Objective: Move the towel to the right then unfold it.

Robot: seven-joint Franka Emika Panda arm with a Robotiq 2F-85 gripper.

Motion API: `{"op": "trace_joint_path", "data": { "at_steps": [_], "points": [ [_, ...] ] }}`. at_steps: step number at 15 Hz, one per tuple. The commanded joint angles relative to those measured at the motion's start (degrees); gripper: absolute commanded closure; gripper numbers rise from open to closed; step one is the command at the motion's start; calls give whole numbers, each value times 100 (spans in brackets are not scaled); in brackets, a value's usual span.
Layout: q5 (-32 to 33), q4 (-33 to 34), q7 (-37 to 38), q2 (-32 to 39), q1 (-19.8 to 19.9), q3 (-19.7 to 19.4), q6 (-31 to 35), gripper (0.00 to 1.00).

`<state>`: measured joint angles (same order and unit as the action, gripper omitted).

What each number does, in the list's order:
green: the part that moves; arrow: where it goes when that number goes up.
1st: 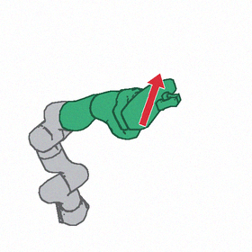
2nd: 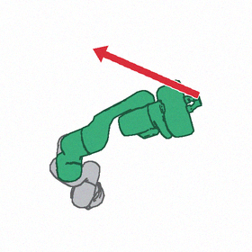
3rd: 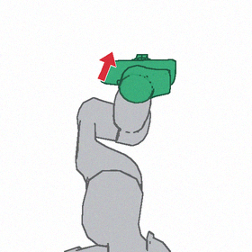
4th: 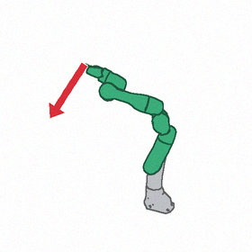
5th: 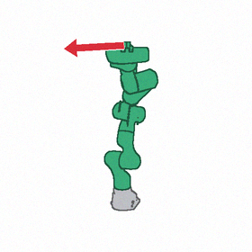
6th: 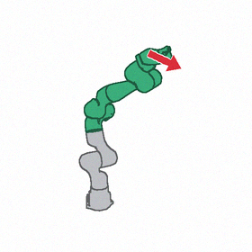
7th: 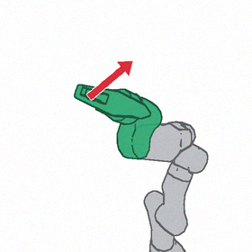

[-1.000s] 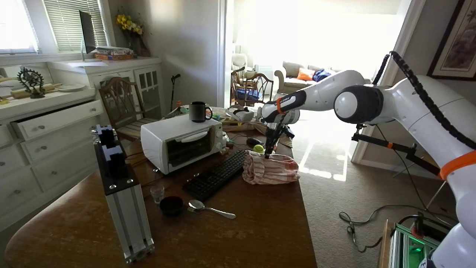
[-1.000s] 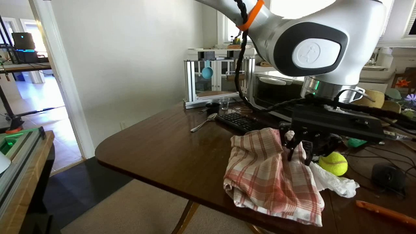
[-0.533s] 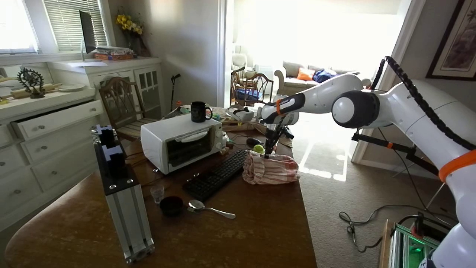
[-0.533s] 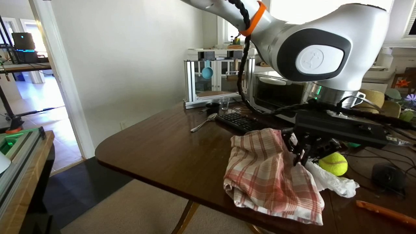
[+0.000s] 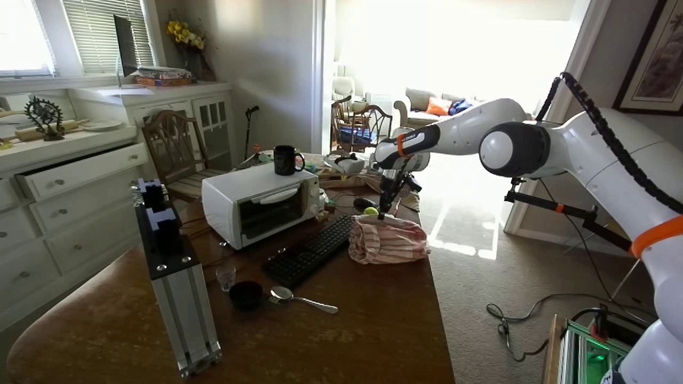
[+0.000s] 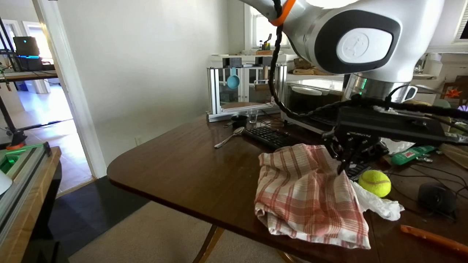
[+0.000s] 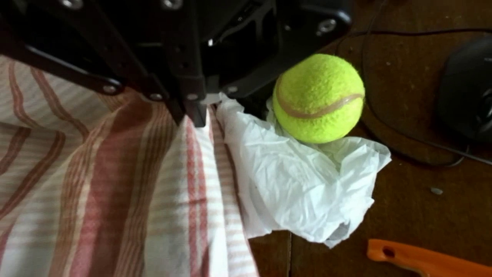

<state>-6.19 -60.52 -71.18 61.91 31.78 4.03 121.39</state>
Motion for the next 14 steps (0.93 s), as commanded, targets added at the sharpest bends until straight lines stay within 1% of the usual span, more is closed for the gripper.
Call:
{"op": "trace_joint_path", "data": {
  "at_steps": [1,4,7,8,9,13,14],
  "points": [
    [-61,-1296,-103,-904,44,77,314,99],
    [17,-1970,154,-1411,-94,-32,514,99],
    [26,-2693,405,-1949,-207,-82,889,99],
    [46,-2943,589,-2127,-282,-130,1064,99],
    [-54,-3160,647,-2291,-436,-283,1179,99],
    [148,-4181,1217,-2949,-872,-533,1666,99],
    [239,-4454,1480,-3138,-1035,-634,1750,99]
  ]
}}
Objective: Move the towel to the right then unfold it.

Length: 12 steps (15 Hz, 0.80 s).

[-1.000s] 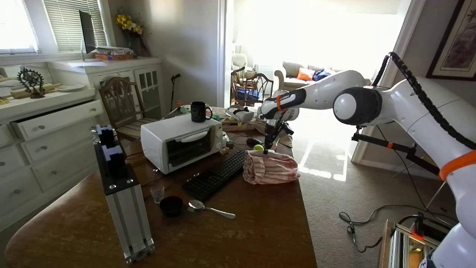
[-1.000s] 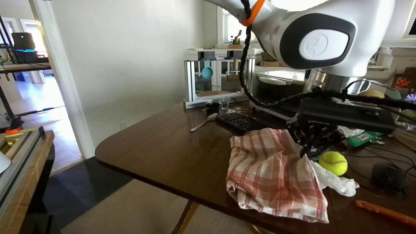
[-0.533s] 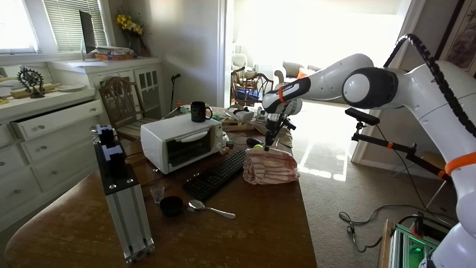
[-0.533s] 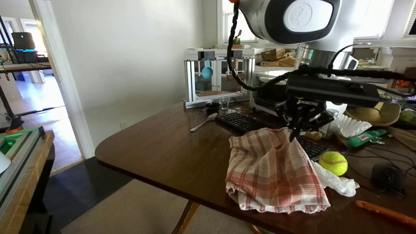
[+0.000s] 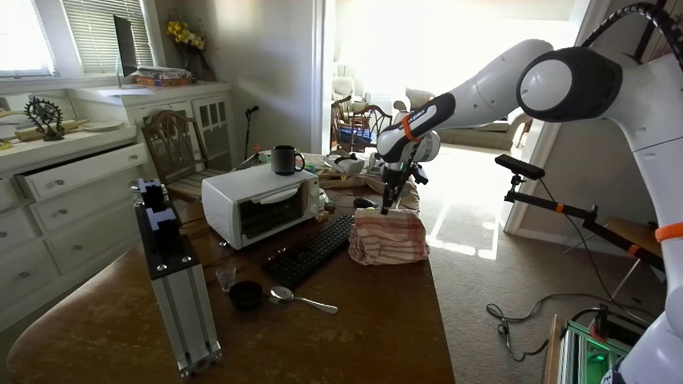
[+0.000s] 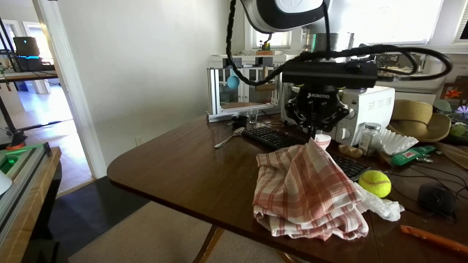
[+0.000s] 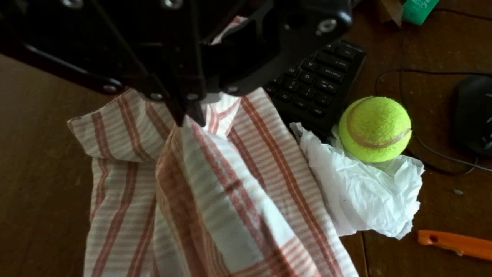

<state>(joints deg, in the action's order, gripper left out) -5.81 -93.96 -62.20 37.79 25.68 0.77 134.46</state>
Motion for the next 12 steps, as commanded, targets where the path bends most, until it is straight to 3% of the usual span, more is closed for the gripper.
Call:
{"op": "trace_joint_path", "data": {
  "at_steps": [1,7,12],
  "points": [
    [250,-1379,767,-898,-540,-356,560,99],
    [749,-3084,2404,-1998,-1310,-560,867,99],
    [738,-4548,3353,-3039,-1715,-275,817,99]
  ]
}}
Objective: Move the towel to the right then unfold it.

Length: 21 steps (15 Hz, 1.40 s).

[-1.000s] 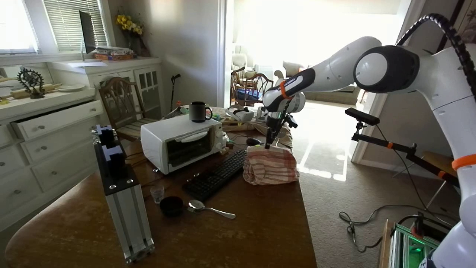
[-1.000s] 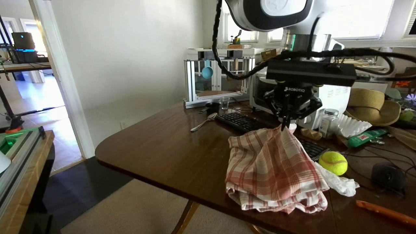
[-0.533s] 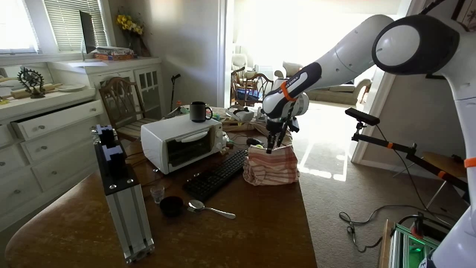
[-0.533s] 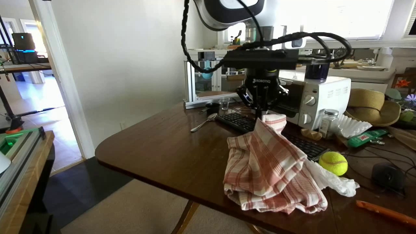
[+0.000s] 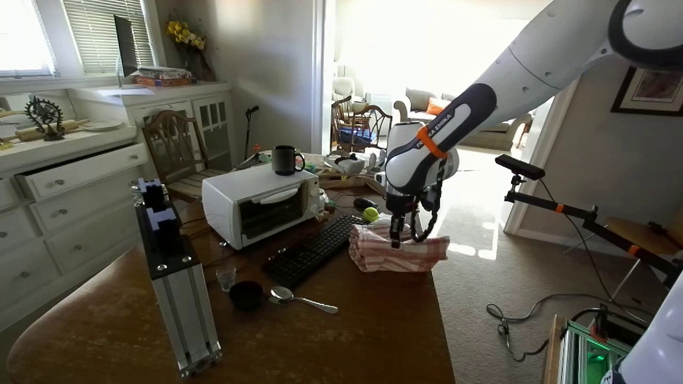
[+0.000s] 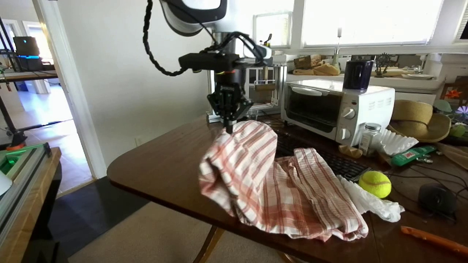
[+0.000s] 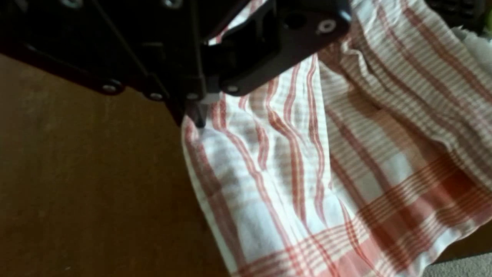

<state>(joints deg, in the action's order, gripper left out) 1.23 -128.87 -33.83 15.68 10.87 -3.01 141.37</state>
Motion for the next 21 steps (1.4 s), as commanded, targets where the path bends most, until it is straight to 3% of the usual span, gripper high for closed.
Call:
{"op": "trace_joint_path", "data": {
  "at_steps": [1,8,13,21],
  "points": [
    [7,-280,168,-197,-78,54,-13,99],
    [4,-325,210,-263,-88,56,-12,96],
    [13,-495,57,-237,-240,268,54,99],
    [355,-817,-82,225,-510,514,259,99]
  ]
}}
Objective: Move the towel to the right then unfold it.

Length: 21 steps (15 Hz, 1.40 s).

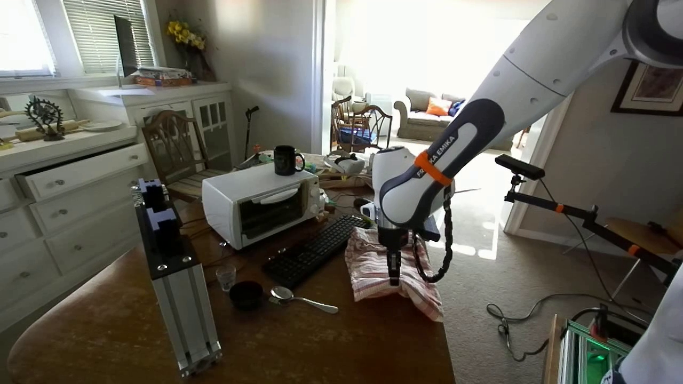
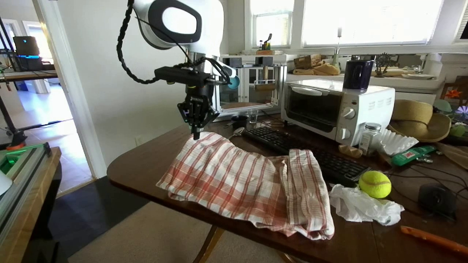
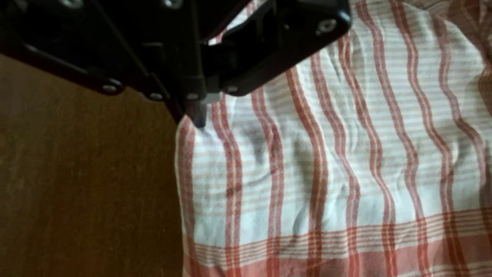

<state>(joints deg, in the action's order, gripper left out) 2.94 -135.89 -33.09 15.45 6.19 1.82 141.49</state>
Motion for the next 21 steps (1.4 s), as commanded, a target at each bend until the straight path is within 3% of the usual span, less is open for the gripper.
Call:
{"op": "trace_joint_path", "data": {
  "at_steps": [1,6,7,8,11,17,21],
  "points": [
    [224,-120,-211,333,-47,52,273,99],
    [113,-116,-579,714,47,243,728,99],
    [127,-116,-574,752,41,257,803,71],
    [104,-134,-630,760,71,296,930,71],
    [235,-148,-631,464,96,227,812,51],
    [130,-94,-981,-557,380,-88,187,5],
    [-15,-81,-1159,-1204,464,-396,68,0]
  ]
}}
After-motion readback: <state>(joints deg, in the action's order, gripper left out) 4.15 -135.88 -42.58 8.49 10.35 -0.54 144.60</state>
